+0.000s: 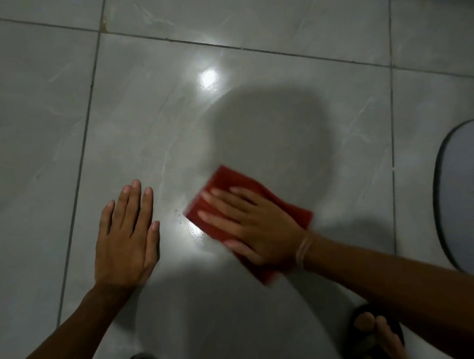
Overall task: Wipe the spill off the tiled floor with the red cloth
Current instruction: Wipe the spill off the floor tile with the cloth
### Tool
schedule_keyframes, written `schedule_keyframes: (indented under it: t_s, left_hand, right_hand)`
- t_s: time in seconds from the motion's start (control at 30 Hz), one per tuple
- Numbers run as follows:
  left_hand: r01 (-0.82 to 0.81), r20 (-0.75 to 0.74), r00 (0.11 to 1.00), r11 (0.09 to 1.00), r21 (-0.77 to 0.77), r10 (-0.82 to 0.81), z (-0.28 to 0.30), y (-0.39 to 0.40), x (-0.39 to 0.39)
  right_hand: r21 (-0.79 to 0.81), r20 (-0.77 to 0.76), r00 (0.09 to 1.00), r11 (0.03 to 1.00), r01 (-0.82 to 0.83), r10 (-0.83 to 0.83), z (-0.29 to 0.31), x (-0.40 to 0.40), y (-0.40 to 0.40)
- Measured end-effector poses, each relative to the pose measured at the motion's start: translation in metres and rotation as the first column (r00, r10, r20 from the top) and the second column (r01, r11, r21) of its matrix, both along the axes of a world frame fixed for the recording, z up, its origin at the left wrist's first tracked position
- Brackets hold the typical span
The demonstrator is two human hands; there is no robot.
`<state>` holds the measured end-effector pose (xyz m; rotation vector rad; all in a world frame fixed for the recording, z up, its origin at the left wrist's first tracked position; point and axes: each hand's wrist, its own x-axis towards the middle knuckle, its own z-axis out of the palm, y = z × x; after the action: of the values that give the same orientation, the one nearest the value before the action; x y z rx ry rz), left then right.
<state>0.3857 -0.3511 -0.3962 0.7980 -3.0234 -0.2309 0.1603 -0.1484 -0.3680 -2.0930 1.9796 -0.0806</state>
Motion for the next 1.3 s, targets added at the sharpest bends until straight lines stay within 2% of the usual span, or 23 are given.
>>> schedule_keyframes:
  t_s: [0.07,0.1,0.17,0.2,0.27,0.33,0.37,0.43,0.47,0.53,0.6,0.63,0.67,0.73,0.83,0.9,0.97,1.03,1.07,1.13,1.17,1.23,1.3]
  left_hand:
    - [-0.01,0.003,1.0,1.0,-0.007,0.01,0.0,-0.001,-0.001]
    - [-0.014,0.007,1.0,1.0,-0.013,0.014,0.0,0.0,-0.002]
    - [-0.017,0.015,1.0,1.0,-0.02,0.017,0.0,0.001,-0.003]
    - [-0.02,0.02,1.0,1.0,-0.024,0.02,-0.001,0.001,-0.004]
    - [-0.022,0.031,0.999,1.0,-0.022,0.023,-0.001,0.001,-0.004]
    - [-0.02,0.029,0.999,1.0,-0.018,0.02,-0.001,0.0,-0.002]
    - [-0.014,0.027,1.0,1.0,-0.022,0.014,-0.001,0.0,-0.002]
    - [-0.003,0.027,1.0,1.0,-0.023,0.003,0.0,0.0,-0.002]
    - [-0.004,0.023,1.0,1.0,-0.021,0.005,0.001,-0.001,-0.002]
    - [-0.011,0.014,1.0,1.0,-0.006,0.011,0.001,-0.001,0.0]
    - [-0.009,0.001,1.0,1.0,0.006,0.009,0.002,-0.001,-0.001]
    - [-0.009,0.001,1.0,1.0,0.005,0.009,0.002,-0.001,-0.001]
    - [-0.006,0.001,1.0,1.0,0.006,0.006,0.001,-0.001,-0.001]
    - [-0.006,-0.004,1.0,1.0,0.008,0.006,0.002,0.0,-0.002]
    - [-0.008,0.0,1.0,1.0,0.008,0.008,0.002,0.001,-0.002]
    - [-0.012,0.005,1.0,1.0,-0.006,0.012,0.004,0.002,-0.004]
    - [-0.022,0.015,1.0,1.0,-0.009,0.023,0.004,0.005,-0.004]
    - [-0.029,0.009,1.0,1.0,0.001,0.029,0.004,0.004,-0.005]
    - [-0.024,-0.003,1.0,1.0,0.002,0.024,0.004,0.003,-0.005]
    - [-0.016,-0.018,1.0,1.0,-0.002,0.016,0.003,0.0,-0.002]
    - [-0.016,-0.029,0.999,1.0,-0.003,0.016,0.003,0.001,-0.001]
    - [-0.016,-0.042,0.999,1.0,0.009,0.017,0.003,0.002,-0.001]
    - [-0.016,-0.034,0.999,1.0,0.026,0.017,0.003,0.001,-0.004]
  right_hand:
    - [0.033,-0.001,0.997,0.997,-0.073,0.073,0.006,-0.032,0.068]
    - [0.071,-0.035,0.998,0.996,-0.055,0.058,0.009,-0.062,0.087]
    - [0.081,-0.138,0.987,0.992,0.095,-0.084,0.01,-0.129,0.087]
    - [0.038,-0.159,0.965,0.975,0.218,-0.209,0.009,-0.155,0.066]
    - [-0.028,-0.138,0.864,0.874,0.485,-0.484,0.009,-0.177,-0.005]
    - [-0.066,-0.102,0.786,0.792,0.606,-0.61,0.005,-0.166,-0.082]
    - [-0.072,-0.091,0.785,0.791,0.608,-0.612,0.004,-0.153,-0.116]
    - [-0.086,-0.071,0.847,0.849,0.521,-0.526,0.005,-0.11,-0.15]
    - [-0.086,-0.062,0.903,0.904,0.419,-0.425,0.005,-0.083,-0.148]
    - [-0.065,-0.036,0.987,0.986,0.156,-0.159,0.0,-0.032,-0.098]
    - [-0.001,0.002,0.996,0.996,-0.09,0.09,-0.002,-0.004,-0.014]
    - [0.021,0.015,0.988,0.988,-0.155,0.155,-0.002,-0.007,0.026]
    - [0.031,0.01,0.987,0.987,-0.159,0.159,-0.004,-0.021,0.063]
    - [0.065,-0.078,0.996,0.997,0.043,-0.038,-0.001,-0.062,0.111]
    - [0.081,-0.222,0.871,0.882,0.465,-0.439,0.005,-0.087,0.14]
    - [0.05,-0.214,0.831,0.843,0.535,-0.514,0.002,-0.067,0.134]
    - [0.021,-0.116,0.918,0.923,0.383,-0.379,-0.002,-0.035,0.106]
    - [-0.01,-0.042,0.989,0.99,0.141,-0.141,-0.007,-0.011,0.053]
    - [-0.03,-0.022,0.999,0.999,0.045,-0.046,-0.006,-0.006,0.021]
    - [-0.052,0.002,1.0,0.998,-0.019,0.019,-0.003,-0.017,-0.04]
    - [-0.049,-0.009,1.0,0.999,0.014,-0.014,0.0,-0.034,-0.063]
    - [-0.049,-0.043,0.966,0.966,0.254,-0.256,0.006,-0.084,-0.078]
    - [-0.057,-0.052,0.811,0.813,0.58,-0.582,0.005,-0.129,-0.048]
